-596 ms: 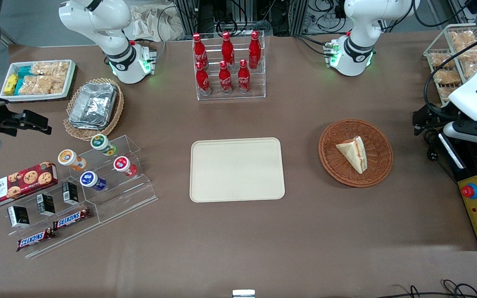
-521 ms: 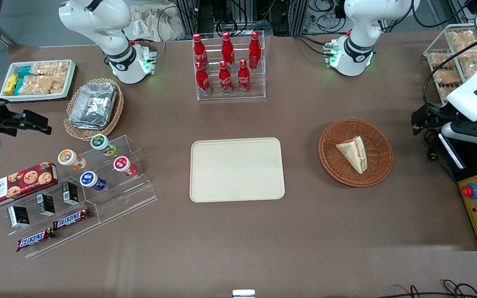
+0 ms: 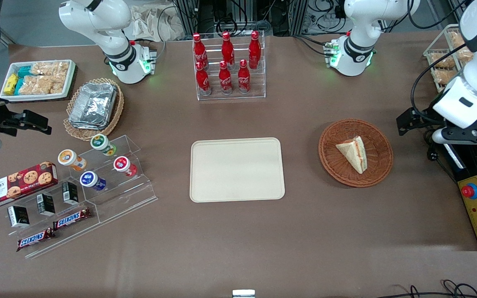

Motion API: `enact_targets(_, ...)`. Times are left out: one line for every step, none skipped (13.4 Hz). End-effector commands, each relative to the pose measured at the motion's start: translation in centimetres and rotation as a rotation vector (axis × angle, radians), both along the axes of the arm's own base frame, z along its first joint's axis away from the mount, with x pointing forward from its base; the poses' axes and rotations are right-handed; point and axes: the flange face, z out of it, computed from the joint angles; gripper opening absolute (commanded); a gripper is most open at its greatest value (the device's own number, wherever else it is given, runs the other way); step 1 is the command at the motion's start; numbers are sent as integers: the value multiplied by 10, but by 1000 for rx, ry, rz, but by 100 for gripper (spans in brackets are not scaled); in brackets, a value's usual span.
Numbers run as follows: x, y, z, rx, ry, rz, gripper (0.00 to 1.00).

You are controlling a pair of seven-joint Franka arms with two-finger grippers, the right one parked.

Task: Place sandwich from basket to tray
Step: 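Lower the open left gripper onto the sandwich in the wicker basket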

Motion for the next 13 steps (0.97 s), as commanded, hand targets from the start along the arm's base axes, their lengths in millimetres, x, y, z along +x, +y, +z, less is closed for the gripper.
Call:
enact_targets(-21, -14, -29, 23, 55, 147, 100)
enact_targets(-25, -12, -41, 27, 51, 198, 100)
enact_targets(-32, -13, -56, 24, 33, 215, 100)
enact_targets(-41, -11, -76, 22, 16, 249, 100)
enact_targets(-50, -5, -96, 9, -16, 322, 100)
enact_targets(-57, -5, -118, -27, -48, 424, 100)
enact_targets(-58, -6, -137, -44, -69, 516, 100)
enact_targets(-55, -9, -157, -43, -57, 588, 100)
enact_targets(-53, -10, -170, -37, -41, 627, 100)
enact_targets(-54, -10, -181, -34, -34, 639, 100)
enact_targets(-59, -9, -198, -40, -48, 655, 100)
enact_targets(-63, -8, -216, -53, -68, 688, 100)
enact_targets(-64, -8, -235, -63, -81, 720, 100)
